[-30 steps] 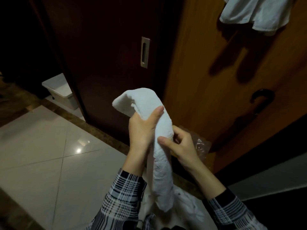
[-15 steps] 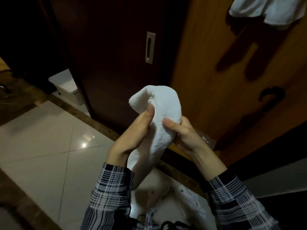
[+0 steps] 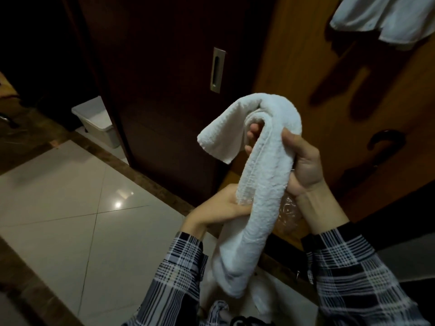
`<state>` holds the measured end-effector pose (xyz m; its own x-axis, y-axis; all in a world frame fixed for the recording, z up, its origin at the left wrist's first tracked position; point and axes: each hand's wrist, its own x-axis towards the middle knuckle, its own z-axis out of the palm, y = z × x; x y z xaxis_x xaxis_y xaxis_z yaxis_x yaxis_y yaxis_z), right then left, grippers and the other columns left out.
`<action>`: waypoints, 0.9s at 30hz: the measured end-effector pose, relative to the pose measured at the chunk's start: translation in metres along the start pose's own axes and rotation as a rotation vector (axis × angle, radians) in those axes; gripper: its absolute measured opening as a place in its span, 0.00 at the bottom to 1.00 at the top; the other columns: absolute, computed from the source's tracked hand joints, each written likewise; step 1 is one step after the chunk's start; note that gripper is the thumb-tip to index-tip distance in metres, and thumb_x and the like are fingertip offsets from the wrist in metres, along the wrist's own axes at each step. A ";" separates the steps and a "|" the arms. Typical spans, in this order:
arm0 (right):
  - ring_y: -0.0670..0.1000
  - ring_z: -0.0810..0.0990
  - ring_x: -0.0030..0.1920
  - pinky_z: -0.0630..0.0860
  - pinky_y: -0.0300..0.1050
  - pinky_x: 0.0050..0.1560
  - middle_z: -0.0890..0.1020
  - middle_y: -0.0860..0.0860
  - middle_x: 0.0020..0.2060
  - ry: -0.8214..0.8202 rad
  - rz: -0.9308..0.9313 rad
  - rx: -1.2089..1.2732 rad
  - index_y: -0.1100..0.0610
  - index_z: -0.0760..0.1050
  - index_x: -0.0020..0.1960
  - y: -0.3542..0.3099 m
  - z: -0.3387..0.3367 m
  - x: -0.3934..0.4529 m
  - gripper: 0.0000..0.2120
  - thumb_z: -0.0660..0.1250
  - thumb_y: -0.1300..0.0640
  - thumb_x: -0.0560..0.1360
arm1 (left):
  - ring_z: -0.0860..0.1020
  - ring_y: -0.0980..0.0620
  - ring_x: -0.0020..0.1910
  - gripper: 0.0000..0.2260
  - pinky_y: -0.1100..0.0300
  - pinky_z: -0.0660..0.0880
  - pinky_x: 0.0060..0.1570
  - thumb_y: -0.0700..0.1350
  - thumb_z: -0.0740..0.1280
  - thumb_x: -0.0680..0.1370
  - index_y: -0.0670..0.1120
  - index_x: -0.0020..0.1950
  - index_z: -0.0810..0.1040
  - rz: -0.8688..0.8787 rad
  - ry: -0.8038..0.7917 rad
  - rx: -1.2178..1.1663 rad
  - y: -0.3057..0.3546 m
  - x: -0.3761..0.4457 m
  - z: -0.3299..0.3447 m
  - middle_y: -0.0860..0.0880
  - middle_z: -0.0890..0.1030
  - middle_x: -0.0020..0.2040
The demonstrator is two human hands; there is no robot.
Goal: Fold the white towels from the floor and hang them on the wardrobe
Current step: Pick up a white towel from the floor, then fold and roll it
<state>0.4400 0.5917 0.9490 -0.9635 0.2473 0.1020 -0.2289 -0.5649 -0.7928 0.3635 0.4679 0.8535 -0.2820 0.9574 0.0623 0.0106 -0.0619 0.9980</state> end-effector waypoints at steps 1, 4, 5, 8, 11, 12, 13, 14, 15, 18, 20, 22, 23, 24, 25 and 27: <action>0.52 0.82 0.54 0.78 0.49 0.57 0.83 0.56 0.51 0.014 -0.004 -0.012 0.62 0.81 0.55 -0.001 -0.001 0.001 0.27 0.80 0.51 0.60 | 0.80 0.55 0.53 0.13 0.58 0.76 0.55 0.34 0.70 0.74 0.38 0.58 0.78 0.015 0.010 0.025 -0.002 0.003 0.002 0.49 0.82 0.51; 0.53 0.81 0.56 0.78 0.49 0.56 0.83 0.57 0.54 0.069 -0.029 -0.095 0.64 0.77 0.60 -0.003 -0.003 0.000 0.32 0.79 0.51 0.60 | 0.80 0.49 0.54 0.15 0.48 0.76 0.57 0.37 0.73 0.72 0.35 0.57 0.78 0.031 0.064 0.040 -0.004 0.009 0.009 0.41 0.82 0.54; 0.53 0.81 0.57 0.78 0.49 0.55 0.83 0.57 0.54 0.103 -0.042 -0.133 0.64 0.75 0.60 -0.004 -0.004 0.000 0.33 0.79 0.51 0.61 | 0.80 0.47 0.55 0.16 0.45 0.76 0.57 0.40 0.73 0.72 0.35 0.58 0.79 0.033 0.092 0.051 -0.005 0.010 0.011 0.40 0.82 0.55; 0.54 0.82 0.55 0.78 0.53 0.58 0.83 0.57 0.52 0.260 -0.089 -0.214 0.64 0.74 0.61 -0.006 -0.002 0.000 0.24 0.72 0.56 0.68 | 0.79 0.47 0.58 0.16 0.44 0.74 0.59 0.44 0.69 0.75 0.39 0.60 0.78 0.059 0.124 0.127 -0.012 0.016 0.015 0.44 0.81 0.58; 0.53 0.82 0.51 0.79 0.51 0.54 0.83 0.54 0.48 0.377 -0.134 -0.255 0.61 0.77 0.57 -0.009 0.001 0.002 0.16 0.67 0.56 0.71 | 0.76 0.51 0.61 0.16 0.50 0.72 0.63 0.38 0.63 0.77 0.42 0.64 0.73 0.064 0.140 -0.013 -0.011 0.018 0.024 0.47 0.78 0.61; 0.52 0.83 0.49 0.80 0.48 0.50 0.84 0.53 0.46 0.410 -0.153 -0.271 0.61 0.77 0.56 -0.011 0.002 0.002 0.14 0.69 0.56 0.71 | 0.76 0.53 0.61 0.17 0.54 0.72 0.63 0.37 0.61 0.75 0.44 0.65 0.72 0.053 0.148 -0.118 -0.008 0.018 0.027 0.49 0.78 0.61; 0.51 0.83 0.47 0.80 0.46 0.46 0.84 0.53 0.45 0.447 -0.174 -0.284 0.61 0.76 0.56 -0.011 0.003 0.004 0.15 0.70 0.56 0.71 | 0.75 0.54 0.61 0.19 0.56 0.71 0.63 0.37 0.60 0.74 0.46 0.64 0.71 0.048 0.148 -0.229 -0.006 0.017 0.029 0.52 0.79 0.60; 0.51 0.83 0.46 0.79 0.46 0.45 0.84 0.54 0.45 0.487 -0.197 -0.297 0.63 0.75 0.58 -0.011 0.005 0.004 0.18 0.70 0.56 0.70 | 0.75 0.54 0.62 0.19 0.55 0.70 0.64 0.39 0.60 0.74 0.46 0.65 0.71 0.055 0.149 -0.325 -0.007 0.017 0.030 0.52 0.79 0.60; 0.52 0.83 0.46 0.79 0.46 0.44 0.83 0.55 0.46 0.524 -0.220 -0.318 0.65 0.74 0.60 -0.011 0.005 0.005 0.22 0.71 0.56 0.70 | 0.74 0.52 0.62 0.19 0.52 0.69 0.66 0.44 0.61 0.75 0.45 0.66 0.70 0.061 0.157 -0.371 -0.008 0.017 0.032 0.50 0.78 0.61; 0.53 0.83 0.47 0.80 0.46 0.44 0.82 0.57 0.50 0.615 -0.263 -0.383 0.67 0.72 0.64 -0.010 0.009 0.007 0.23 0.72 0.58 0.72 | 0.76 0.54 0.59 0.28 0.56 0.73 0.61 0.61 0.71 0.70 0.49 0.65 0.71 0.025 0.208 -0.230 -0.004 0.016 0.035 0.54 0.79 0.59; 0.53 0.83 0.49 0.81 0.47 0.46 0.82 0.56 0.51 0.682 -0.262 -0.397 0.64 0.73 0.63 -0.008 0.012 0.007 0.20 0.71 0.59 0.74 | 0.77 0.63 0.58 0.26 0.68 0.73 0.55 0.52 0.77 0.67 0.54 0.63 0.72 0.036 0.215 -0.091 -0.004 0.018 0.035 0.61 0.79 0.56; 0.53 0.83 0.50 0.81 0.49 0.50 0.83 0.54 0.50 0.727 -0.277 -0.400 0.60 0.75 0.58 -0.006 0.015 0.008 0.14 0.71 0.60 0.74 | 0.77 0.64 0.56 0.22 0.68 0.73 0.54 0.42 0.76 0.70 0.55 0.60 0.73 0.054 0.216 -0.005 -0.008 0.021 0.034 0.59 0.79 0.56; 0.53 0.83 0.50 0.81 0.50 0.51 0.83 0.53 0.50 0.739 -0.285 -0.406 0.57 0.76 0.55 -0.006 0.015 0.008 0.11 0.71 0.60 0.74 | 0.78 0.62 0.54 0.19 0.65 0.75 0.54 0.42 0.74 0.71 0.54 0.58 0.74 0.044 0.208 -0.003 -0.009 0.021 0.033 0.57 0.80 0.55; 0.53 0.84 0.50 0.81 0.50 0.51 0.83 0.53 0.49 0.750 -0.284 -0.410 0.56 0.76 0.54 -0.006 0.015 0.009 0.10 0.71 0.60 0.74 | 0.79 0.58 0.54 0.17 0.61 0.76 0.55 0.43 0.72 0.70 0.54 0.57 0.75 0.019 0.198 -0.027 -0.009 0.020 0.032 0.55 0.81 0.54; 0.52 0.84 0.49 0.81 0.49 0.50 0.83 0.53 0.49 0.759 -0.273 -0.413 0.57 0.76 0.55 -0.007 0.015 0.011 0.11 0.70 0.60 0.74 | 0.80 0.54 0.53 0.16 0.56 0.76 0.56 0.45 0.71 0.69 0.52 0.55 0.76 -0.017 0.187 -0.063 -0.008 0.018 0.031 0.53 0.82 0.52; 0.52 0.84 0.48 0.82 0.50 0.48 0.83 0.54 0.49 0.795 -0.222 -0.403 0.61 0.75 0.60 -0.011 0.012 0.014 0.16 0.71 0.59 0.74 | 0.81 0.51 0.50 0.13 0.53 0.78 0.54 0.45 0.72 0.68 0.51 0.52 0.79 -0.071 0.160 -0.129 -0.006 0.016 0.028 0.52 0.83 0.49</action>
<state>0.4270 0.5921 0.9668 -0.4900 0.8704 -0.0484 -0.1881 -0.1597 -0.9691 0.3862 0.4917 0.8488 -0.4261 0.9044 -0.0208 -0.1347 -0.0408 0.9900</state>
